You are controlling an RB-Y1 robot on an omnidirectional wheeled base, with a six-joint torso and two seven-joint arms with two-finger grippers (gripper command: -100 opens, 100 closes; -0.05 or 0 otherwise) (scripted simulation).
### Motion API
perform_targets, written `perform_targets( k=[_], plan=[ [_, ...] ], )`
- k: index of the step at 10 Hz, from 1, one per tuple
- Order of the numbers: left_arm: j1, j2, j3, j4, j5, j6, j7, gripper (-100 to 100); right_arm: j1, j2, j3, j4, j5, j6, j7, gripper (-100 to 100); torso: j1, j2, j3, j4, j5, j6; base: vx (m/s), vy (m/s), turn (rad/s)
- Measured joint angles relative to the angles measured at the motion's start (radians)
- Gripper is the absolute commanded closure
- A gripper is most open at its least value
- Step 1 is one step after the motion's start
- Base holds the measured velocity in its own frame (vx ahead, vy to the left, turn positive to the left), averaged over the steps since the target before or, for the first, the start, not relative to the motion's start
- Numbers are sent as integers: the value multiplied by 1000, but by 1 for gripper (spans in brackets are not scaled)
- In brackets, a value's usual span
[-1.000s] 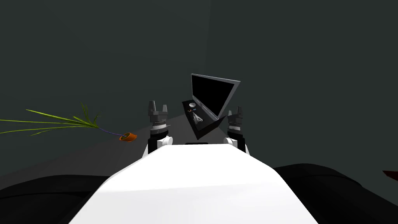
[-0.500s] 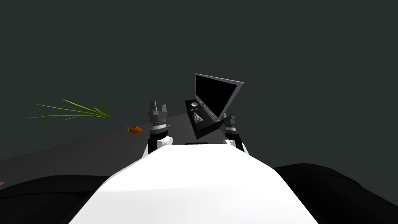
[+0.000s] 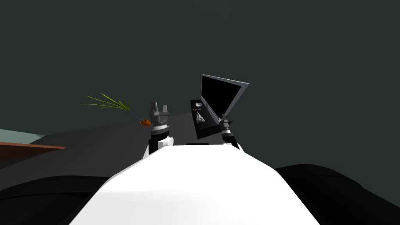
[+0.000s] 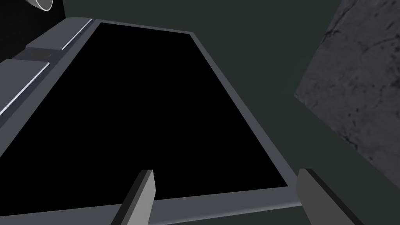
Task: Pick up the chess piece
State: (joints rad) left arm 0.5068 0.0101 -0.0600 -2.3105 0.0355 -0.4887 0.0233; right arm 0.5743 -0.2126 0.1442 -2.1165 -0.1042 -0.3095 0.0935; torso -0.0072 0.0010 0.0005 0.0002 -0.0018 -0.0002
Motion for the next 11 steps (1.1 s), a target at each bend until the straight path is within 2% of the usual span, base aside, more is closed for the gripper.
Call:
perform_targets(
  k=[1, 3, 4, 5, 6, 7, 8, 9, 10, 11],
  plan=[
    [0, 0, 0, 0, 0, 0, 0, 0, 8, -21, 27, 23, -2, 7, 12, -100, -2, 1, 1, 0, 0, 0, -45, -210, 415],
    [0, 0, 0, 0, 0, 0, 0, 0, 36, -69, 92, 101, -3, -8, 41, -100, -8, -1, 0, 0, -2, 0, -34, -172, 363],
    [0, 0, 0, 0, 0, 0, 0, 0, 34, -75, 107, 107, -3, 12, 53, -100, -4, -2, -1, 0, -1, 1, -34, -111, 412],
    [0, 0, 0, 0, 0, 0, 0, 0, 30, -89, 130, 152, -3, 13, 63, -100, -2, -3, -1, 0, -1, 0, -40, -140, 465],
    [0, 0, 0, 0, 0, 0, 0, 0, 40, -104, 163, 167, -1, 33, 82, -100, -3, -3, -1, 0, -1, 0, -44, -146, 448],
    [0, 0, 0, 0, 0, 0, 0, 0, 61, -146, 189, 191, -7, 37, 91, -100, -4, -2, -1, 0, -1, 1, -41, -96, 377],
    [0, 0, 0, 0, 0, 0, 0, 0, 55, -149, 205, 219, -5, 43, 101, -100, -2, -3, -2, 0, -1, 1, -47, -89, 391],
    [0, 0, 0, 0, 0, 0, 0, 0, 40, -163, 226, 272, -7, 46, 110, -100, -1, -4, -2, -1, 0, 1, -23, -98, 433],
    [0, 0, 0, 0, 0, 0, 0, 0, 59, -190, 255, 298, -5, 53, 125, -100, -2, -5, -2, -1, 0, 1, -25, -80, 367],
    [0, 0, 0, 0, 0, 0, 0, 0, 65, -197, 271, 309, -3, 64, 137, -100, 0, -5, -3, -1, 0, 1, -34, -76, 464]
  ],
)
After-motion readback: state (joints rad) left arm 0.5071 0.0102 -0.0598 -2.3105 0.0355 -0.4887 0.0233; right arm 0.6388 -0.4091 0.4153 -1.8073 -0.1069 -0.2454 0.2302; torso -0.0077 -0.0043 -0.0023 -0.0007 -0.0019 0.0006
